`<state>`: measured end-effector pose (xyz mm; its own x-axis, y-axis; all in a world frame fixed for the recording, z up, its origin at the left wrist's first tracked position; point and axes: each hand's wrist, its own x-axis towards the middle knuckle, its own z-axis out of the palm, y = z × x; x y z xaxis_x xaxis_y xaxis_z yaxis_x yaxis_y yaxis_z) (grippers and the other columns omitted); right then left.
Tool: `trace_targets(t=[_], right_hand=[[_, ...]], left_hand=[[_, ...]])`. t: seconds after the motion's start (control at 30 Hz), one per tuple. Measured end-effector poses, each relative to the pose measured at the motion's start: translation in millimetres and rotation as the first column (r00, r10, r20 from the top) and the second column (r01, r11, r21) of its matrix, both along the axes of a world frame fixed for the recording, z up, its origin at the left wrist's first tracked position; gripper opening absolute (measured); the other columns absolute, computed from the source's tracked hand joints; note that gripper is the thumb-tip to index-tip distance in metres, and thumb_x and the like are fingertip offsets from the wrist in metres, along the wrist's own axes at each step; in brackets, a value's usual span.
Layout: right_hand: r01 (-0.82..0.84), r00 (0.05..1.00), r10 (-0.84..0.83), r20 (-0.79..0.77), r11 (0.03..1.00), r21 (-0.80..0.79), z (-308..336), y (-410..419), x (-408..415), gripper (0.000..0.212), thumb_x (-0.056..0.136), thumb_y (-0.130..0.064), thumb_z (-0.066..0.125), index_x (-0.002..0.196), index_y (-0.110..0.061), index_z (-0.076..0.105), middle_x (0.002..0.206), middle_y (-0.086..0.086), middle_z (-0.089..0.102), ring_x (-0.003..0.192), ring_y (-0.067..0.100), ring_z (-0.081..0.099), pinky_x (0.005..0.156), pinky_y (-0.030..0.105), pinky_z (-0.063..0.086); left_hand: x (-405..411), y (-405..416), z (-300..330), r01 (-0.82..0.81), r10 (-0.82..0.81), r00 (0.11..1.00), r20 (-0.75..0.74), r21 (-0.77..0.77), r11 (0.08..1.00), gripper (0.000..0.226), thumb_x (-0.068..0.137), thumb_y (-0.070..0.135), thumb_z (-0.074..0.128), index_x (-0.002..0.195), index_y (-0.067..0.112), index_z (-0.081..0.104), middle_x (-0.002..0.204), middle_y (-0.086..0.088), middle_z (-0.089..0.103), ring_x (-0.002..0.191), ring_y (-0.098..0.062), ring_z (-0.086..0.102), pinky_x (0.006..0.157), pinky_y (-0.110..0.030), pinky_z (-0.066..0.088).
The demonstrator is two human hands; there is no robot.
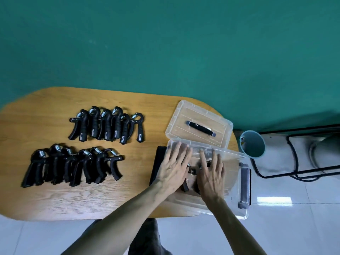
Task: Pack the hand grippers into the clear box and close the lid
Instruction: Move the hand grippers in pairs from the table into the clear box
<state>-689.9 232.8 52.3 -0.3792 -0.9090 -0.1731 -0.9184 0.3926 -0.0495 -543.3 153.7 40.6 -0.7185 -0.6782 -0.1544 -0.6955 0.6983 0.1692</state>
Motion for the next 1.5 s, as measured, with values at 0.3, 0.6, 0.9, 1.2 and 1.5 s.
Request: trace_targets(t=[0.3,0.6,0.9,1.2,1.5], right_hand=[[-0.105,0.994,0.102,-0.048,0.992,-0.066,30.1,-52.9,94.9,0.061,0.103,-0.032,0.046,0.157,-0.025,0.020,0.161,0.021,0.020,0.146,0.043,0.024,0.115,0.057,0.028],[-0.257,0.966,0.257,-0.004,0.966,-0.037,38.0,-121.4,232.0,0.065,0.103,-0.039,0.040,0.159,-0.026,0.011,0.162,0.019,0.023,0.146,0.042,0.026,0.115,0.056,0.030],[-0.403,0.913,0.399,0.083,0.914,0.039,1.3,-170.4,327.9,0.063,0.103,-0.044,0.035,0.159,-0.028,0.012,0.163,0.017,0.019,0.144,0.042,0.029,0.109,0.059,0.037],[-0.522,0.853,0.517,0.079,0.846,0.104,-61.0,-214.1,365.9,0.063,0.104,-0.047,0.032,0.159,-0.031,0.006,0.165,0.016,0.010,0.146,0.041,0.024,0.111,0.059,0.035],[-0.510,0.860,0.504,0.078,0.854,0.109,-107.6,-263.4,402.6,0.062,0.101,-0.057,0.025,0.157,-0.037,0.009,0.166,0.013,0.000,0.149,0.045,0.013,0.116,0.064,0.024]], left_hand=[[104.8,-46.9,31.5,-0.206,0.209,0.975,-0.069,0.051,0.977,0.068,0.107,0.044,0.019,0.163,0.013,-0.006,0.169,-0.017,-0.011,0.157,-0.034,-0.003,0.126,-0.051,0.011],[261.4,-89.0,30.8,-0.430,0.429,0.903,0.031,0.050,0.901,0.068,0.108,0.045,0.016,0.161,0.012,-0.013,0.168,-0.016,-0.018,0.157,-0.032,-0.006,0.125,-0.050,0.007],[351.8,-95.7,-7.4,-0.628,0.614,0.778,0.133,0.130,0.767,0.070,0.108,0.048,0.012,0.160,0.013,-0.019,0.166,-0.015,-0.023,0.157,-0.032,-0.004,0.126,-0.052,0.011],[398.1,-96.1,-62.6,-0.735,0.688,0.676,0.264,0.171,0.656,0.071,0.106,0.052,0.005,0.153,0.016,-0.033,0.162,-0.015,-0.034,0.155,-0.034,-0.015,0.125,-0.055,0.009],[434.0,-103.6,-110.9,-0.852,0.820,0.518,0.246,0.235,0.468,0.068,0.105,0.059,0.007,0.151,0.035,-0.036,0.161,-0.012,-0.038,0.152,-0.041,-0.017,0.122,-0.062,-0.007]])
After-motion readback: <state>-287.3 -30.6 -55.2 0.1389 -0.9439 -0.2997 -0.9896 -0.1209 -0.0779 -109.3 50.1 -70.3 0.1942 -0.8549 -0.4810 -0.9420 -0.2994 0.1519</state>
